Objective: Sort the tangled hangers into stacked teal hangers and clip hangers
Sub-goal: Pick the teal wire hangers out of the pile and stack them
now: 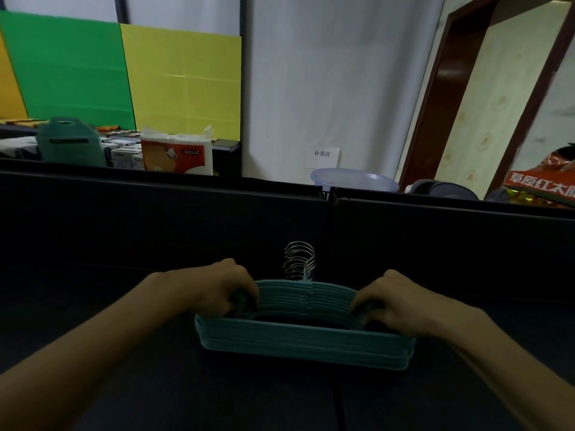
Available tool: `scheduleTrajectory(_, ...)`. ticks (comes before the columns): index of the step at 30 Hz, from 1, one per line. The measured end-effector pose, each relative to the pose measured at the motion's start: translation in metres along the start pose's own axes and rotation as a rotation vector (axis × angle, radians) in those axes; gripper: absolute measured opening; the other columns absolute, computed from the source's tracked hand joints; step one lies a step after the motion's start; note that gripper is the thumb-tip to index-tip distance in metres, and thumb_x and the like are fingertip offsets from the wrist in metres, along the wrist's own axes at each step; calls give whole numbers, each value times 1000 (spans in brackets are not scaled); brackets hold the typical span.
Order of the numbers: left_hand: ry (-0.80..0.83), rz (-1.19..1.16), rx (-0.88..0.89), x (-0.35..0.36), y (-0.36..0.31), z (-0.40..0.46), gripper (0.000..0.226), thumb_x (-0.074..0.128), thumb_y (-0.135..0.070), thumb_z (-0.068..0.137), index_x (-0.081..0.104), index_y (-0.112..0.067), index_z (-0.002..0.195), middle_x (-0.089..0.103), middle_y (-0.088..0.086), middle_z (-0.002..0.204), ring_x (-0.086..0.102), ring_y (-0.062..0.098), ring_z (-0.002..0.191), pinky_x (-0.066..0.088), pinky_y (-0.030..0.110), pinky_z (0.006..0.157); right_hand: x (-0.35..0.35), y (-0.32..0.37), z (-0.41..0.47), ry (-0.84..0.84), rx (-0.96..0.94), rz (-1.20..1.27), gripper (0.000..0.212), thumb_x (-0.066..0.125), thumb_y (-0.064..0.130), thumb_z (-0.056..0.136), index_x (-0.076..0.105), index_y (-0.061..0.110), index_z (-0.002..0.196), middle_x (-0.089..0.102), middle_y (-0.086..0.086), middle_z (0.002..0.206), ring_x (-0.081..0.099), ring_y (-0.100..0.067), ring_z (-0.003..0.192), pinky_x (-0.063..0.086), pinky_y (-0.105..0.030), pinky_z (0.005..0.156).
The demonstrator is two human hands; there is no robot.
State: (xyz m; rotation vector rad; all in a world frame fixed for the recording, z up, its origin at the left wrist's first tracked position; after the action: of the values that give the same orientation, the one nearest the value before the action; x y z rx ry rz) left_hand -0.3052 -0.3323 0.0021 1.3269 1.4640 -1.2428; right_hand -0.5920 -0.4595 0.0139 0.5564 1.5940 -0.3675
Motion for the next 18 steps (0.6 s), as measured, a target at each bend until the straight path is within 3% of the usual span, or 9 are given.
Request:
scheduleTrajectory(6, 75, 47, 25, 3, -14, 1, 39, 59, -21, 88, 54, -47, 116, 46, -7, 125, 52, 14, 109, 51, 35, 91, 8, 5, 6, 118, 23, -67, 35, 65, 21, 85, 62, 37, 116, 59, 7, 118, 59, -13, 103, 53, -32, 87)
scheduleTrajectory(10, 84, 94, 15, -2, -19, 3, 36, 57, -18, 90, 57, -41, 119, 41, -7, 126, 48, 15, 111, 48, 32, 94, 13, 0, 10, 90, 22, -83, 40, 68, 21, 82, 59, 44, 113, 57, 6, 115, 58, -15, 100, 54, -33, 85)
scheduleTrajectory(15, 94, 150, 22, -2, -20, 6, 31, 58, -20, 88, 61, -38, 114, 47, -7, 118, 51, 15, 108, 48, 33, 91, 11, 3, 11, 94, 26, -89, 29, 65, 21, 85, 67, 33, 111, 59, 4, 116, 56, -16, 104, 52, -33, 89)
scheduleTrajectory(18, 87, 144, 12, -1, -22, 9, 23, 61, -25, 87, 65, -36, 107, 43, -10, 104, 49, 13, 97, 49, 30, 86, 10, 7, 13, 121, 52, -87, 28, 66, 22, 85, 67, 31, 111, 57, 1, 117, 57, -17, 103, 52, -32, 88)
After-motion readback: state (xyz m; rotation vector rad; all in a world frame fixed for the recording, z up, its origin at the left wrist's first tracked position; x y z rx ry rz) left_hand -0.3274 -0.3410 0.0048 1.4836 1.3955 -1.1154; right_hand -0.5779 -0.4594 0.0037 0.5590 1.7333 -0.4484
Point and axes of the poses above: each hand's wrist, its own z-axis towards the middle knuckle, its own x-axis out of the palm, y = z × x, the point moved 1 cm from there along z, towards the middle knuckle
